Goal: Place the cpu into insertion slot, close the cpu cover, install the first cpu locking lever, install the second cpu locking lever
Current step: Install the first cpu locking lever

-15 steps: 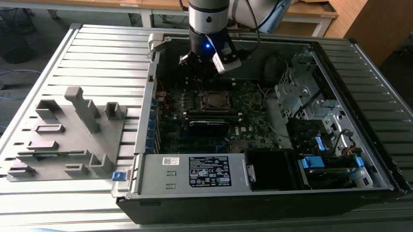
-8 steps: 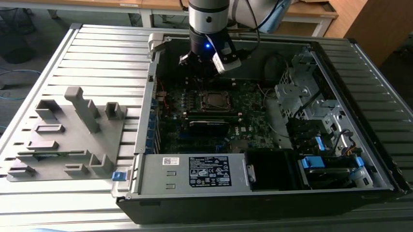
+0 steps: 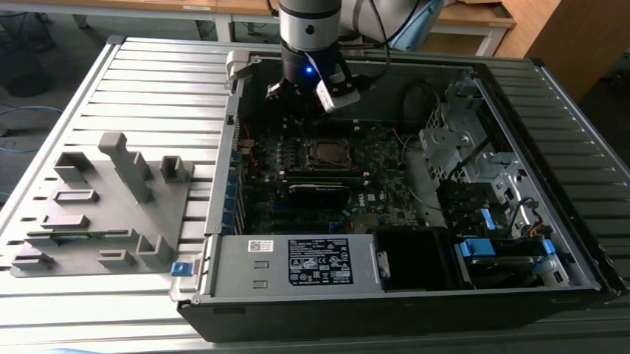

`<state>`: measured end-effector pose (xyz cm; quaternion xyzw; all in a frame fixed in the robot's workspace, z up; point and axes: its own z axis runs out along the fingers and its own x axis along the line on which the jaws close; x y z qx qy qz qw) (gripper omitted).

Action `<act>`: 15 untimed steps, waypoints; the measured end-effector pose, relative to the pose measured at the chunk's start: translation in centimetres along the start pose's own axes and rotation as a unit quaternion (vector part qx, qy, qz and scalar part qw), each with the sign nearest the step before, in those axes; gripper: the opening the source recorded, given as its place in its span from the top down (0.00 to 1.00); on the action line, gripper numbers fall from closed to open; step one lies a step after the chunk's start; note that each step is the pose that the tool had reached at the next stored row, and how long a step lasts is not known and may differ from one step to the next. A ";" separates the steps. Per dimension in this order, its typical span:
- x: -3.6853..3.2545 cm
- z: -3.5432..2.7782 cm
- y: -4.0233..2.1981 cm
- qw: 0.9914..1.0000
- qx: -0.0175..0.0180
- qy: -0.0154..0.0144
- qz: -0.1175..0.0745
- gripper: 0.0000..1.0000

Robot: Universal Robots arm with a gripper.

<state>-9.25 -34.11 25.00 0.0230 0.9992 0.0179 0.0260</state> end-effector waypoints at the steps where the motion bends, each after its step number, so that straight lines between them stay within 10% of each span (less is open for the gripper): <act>1: 0.16 0.00 -0.01 1.000 0.000 0.000 0.000 0.89; 6: 0.20 -0.01 -0.02 1.000 -0.001 0.000 0.000 0.89; 10: 0.20 0.00 -0.04 1.000 -0.020 0.001 0.001 0.89; 15: 0.60 0.01 -0.06 1.000 -0.024 0.001 0.001 0.89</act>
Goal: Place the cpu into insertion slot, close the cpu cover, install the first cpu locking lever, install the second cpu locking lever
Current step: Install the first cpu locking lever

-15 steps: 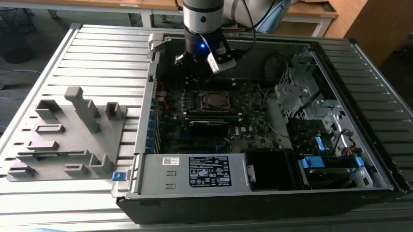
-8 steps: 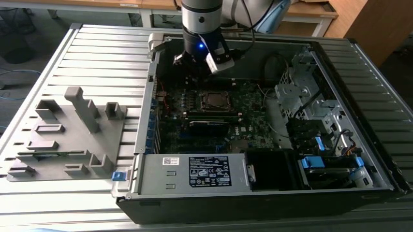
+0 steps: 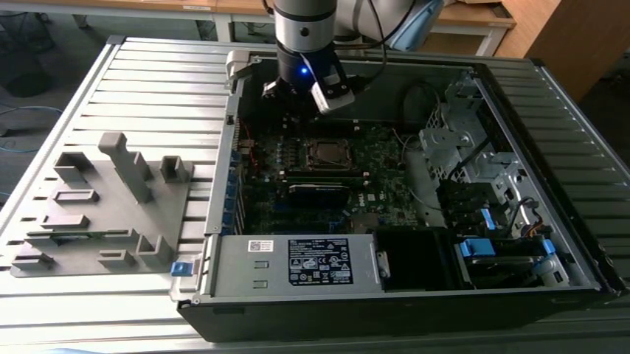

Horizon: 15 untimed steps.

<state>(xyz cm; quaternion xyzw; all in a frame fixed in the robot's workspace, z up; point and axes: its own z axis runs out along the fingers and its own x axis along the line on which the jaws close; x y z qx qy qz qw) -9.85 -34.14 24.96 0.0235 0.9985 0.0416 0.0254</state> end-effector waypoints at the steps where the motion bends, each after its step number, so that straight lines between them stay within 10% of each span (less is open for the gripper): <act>1: 0.22 0.01 -0.01 1.000 0.000 0.000 0.000 0.89; 15: 0.60 -0.40 0.00 1.000 0.000 0.000 0.000 0.89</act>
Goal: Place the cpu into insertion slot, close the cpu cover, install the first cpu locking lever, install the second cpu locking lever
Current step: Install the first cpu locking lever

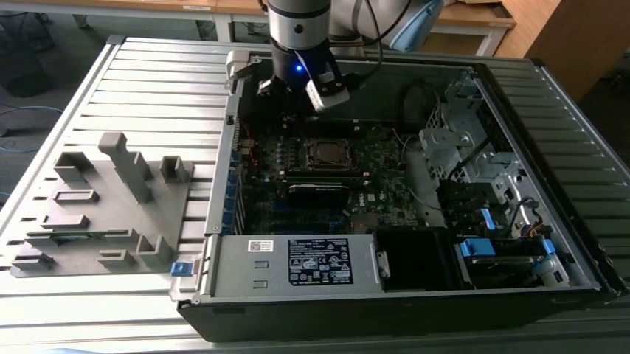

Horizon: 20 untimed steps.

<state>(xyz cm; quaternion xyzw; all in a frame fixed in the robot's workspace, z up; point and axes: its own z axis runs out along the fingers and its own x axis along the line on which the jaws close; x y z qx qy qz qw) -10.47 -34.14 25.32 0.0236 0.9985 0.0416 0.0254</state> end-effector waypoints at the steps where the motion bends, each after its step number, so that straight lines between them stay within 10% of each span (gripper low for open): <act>1: 0.00 -0.08 0.01 1.000 0.000 0.000 0.000 0.89; 7: -0.01 -0.15 0.01 1.000 0.000 0.001 0.000 0.89; 9: -0.03 -0.14 0.01 1.000 0.001 0.013 0.001 0.89; 13: -0.14 -0.09 0.01 0.999 0.002 0.046 0.004 0.89; 17: -0.13 -0.09 0.01 0.999 0.002 0.047 0.004 0.89; 18: -0.13 -0.08 -0.01 0.999 -0.001 0.047 0.004 0.89; 20: -0.14 -0.09 -0.08 0.999 -0.017 0.048 0.004 0.89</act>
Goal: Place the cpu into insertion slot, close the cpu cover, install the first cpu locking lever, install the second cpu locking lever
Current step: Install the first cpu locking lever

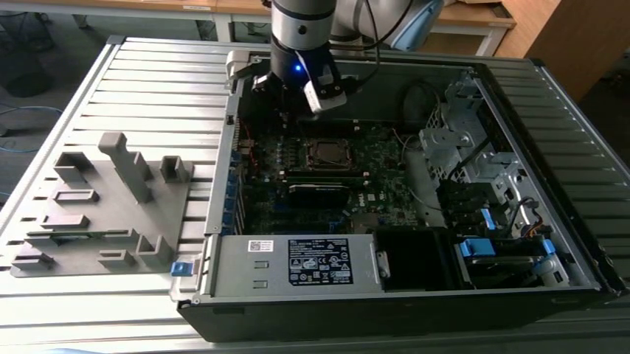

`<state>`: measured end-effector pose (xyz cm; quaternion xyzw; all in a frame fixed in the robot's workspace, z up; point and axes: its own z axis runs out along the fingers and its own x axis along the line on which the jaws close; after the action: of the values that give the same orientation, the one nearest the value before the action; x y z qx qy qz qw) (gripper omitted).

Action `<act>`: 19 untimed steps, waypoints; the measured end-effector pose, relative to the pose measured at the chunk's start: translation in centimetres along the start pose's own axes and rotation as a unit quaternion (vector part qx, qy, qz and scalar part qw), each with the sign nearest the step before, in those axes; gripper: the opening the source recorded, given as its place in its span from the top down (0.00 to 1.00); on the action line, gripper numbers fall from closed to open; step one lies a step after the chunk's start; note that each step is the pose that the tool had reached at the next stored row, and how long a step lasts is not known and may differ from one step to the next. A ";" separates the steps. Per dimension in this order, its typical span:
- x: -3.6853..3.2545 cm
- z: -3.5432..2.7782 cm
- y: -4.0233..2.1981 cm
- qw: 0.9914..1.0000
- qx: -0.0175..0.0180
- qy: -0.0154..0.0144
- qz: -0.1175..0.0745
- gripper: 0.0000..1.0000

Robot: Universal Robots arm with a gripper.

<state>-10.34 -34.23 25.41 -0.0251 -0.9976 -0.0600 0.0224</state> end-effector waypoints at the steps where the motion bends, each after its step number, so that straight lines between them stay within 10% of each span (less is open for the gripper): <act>1: 0.00 -0.01 -0.04 1.000 -0.007 0.000 0.000 0.89; 8: 1.14 0.12 -0.12 1.000 -0.007 0.000 0.000 0.89; 13: 1.50 0.14 -0.09 1.000 -0.021 0.001 -0.001 0.89; 19: 1.51 0.19 0.31 1.000 -0.028 0.001 -0.001 0.89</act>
<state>-11.84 -33.83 25.33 -0.0245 -0.9956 -0.0877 0.0231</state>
